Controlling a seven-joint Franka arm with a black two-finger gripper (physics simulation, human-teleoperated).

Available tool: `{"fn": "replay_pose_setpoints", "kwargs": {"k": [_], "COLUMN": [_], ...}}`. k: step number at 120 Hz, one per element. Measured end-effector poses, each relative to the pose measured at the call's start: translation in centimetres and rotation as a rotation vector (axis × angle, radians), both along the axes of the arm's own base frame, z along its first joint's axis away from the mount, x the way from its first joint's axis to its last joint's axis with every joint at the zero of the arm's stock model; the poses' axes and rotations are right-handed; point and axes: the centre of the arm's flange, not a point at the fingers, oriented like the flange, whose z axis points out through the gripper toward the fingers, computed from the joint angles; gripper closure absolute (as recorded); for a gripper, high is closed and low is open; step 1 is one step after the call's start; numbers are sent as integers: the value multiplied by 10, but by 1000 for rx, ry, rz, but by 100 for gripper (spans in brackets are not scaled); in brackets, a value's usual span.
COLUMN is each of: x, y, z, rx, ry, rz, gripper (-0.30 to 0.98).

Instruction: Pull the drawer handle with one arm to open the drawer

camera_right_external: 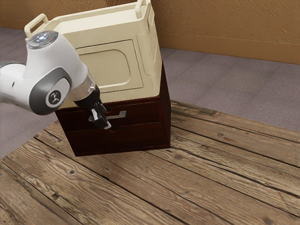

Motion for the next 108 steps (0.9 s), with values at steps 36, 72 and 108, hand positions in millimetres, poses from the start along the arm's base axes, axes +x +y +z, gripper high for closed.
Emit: {"fn": "replay_pose_setpoints", "kwargs": {"k": [36,72,108], "x": [7,7,6], "y": [-1,-1,1], "z": [-11,-13,-14], "rx": [6,4,2], "ry": [5,5,8], "rz": [-3,-3,1], "gripper": [28,28,34]}}
